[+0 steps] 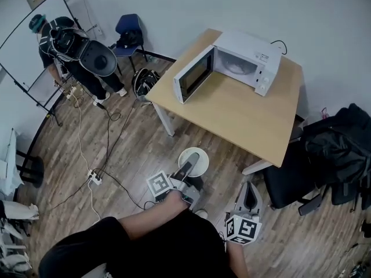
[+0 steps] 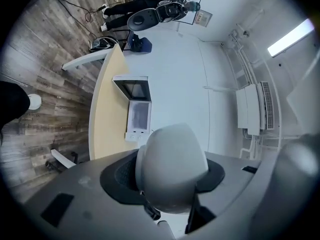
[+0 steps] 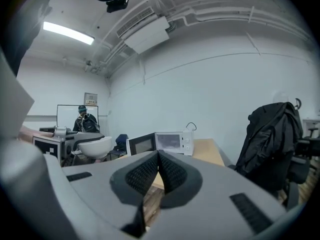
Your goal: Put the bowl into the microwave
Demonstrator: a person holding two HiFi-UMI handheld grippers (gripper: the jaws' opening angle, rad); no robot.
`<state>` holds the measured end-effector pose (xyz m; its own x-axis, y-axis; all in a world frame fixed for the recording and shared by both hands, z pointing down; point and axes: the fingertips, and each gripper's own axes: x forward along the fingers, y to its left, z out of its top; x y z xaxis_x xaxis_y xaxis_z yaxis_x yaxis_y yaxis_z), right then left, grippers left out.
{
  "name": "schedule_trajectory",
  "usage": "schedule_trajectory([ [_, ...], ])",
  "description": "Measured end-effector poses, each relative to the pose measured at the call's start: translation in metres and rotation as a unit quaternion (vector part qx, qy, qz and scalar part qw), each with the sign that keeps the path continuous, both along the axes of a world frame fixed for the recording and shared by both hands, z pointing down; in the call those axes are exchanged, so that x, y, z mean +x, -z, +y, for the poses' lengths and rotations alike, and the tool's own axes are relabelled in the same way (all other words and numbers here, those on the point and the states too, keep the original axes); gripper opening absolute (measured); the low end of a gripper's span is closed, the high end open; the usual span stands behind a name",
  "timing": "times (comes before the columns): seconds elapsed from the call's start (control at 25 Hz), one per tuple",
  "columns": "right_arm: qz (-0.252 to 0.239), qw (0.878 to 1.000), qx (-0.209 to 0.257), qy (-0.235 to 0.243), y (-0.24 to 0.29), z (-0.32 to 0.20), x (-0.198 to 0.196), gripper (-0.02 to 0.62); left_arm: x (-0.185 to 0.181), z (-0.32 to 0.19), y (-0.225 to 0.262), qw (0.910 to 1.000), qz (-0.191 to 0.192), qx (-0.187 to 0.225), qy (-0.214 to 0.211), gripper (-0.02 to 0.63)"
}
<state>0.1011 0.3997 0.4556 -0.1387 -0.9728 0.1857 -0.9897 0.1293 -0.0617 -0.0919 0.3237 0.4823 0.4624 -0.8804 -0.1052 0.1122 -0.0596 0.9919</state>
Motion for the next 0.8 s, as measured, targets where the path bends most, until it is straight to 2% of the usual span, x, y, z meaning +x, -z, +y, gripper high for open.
schedule_trajectory([
  [0.24, 0.01, 1.0, -0.017, -0.008, -0.013, -0.059, 0.013, 0.06, 0.006, -0.071, -0.014, 1.0, 0.002, -0.005, -0.003, 0.221],
  [0.44, 0.024, 0.999, -0.037, -0.006, -0.01, -0.122, 0.016, 0.06, 0.02, -0.132, 0.003, 0.9978, -0.032, 0.048, -0.033, 0.221],
  [0.52, 0.028, 0.999, -0.044, -0.007, -0.011, -0.15, 0.016, 0.06, 0.028, -0.156, 0.009, 0.9965, -0.031, 0.059, -0.049, 0.221],
  [0.68, 0.028, 0.998, -0.049, -0.012, -0.007, -0.205, 0.01, 0.06, 0.037, -0.194, 0.0, 0.9972, -0.011, 0.023, -0.07, 0.221],
  [0.8, 0.033, 0.998, -0.039, -0.021, 0.004, -0.242, 0.002, 0.06, 0.037, -0.218, -0.009, 0.9964, -0.014, 0.0, -0.084, 0.221],
])
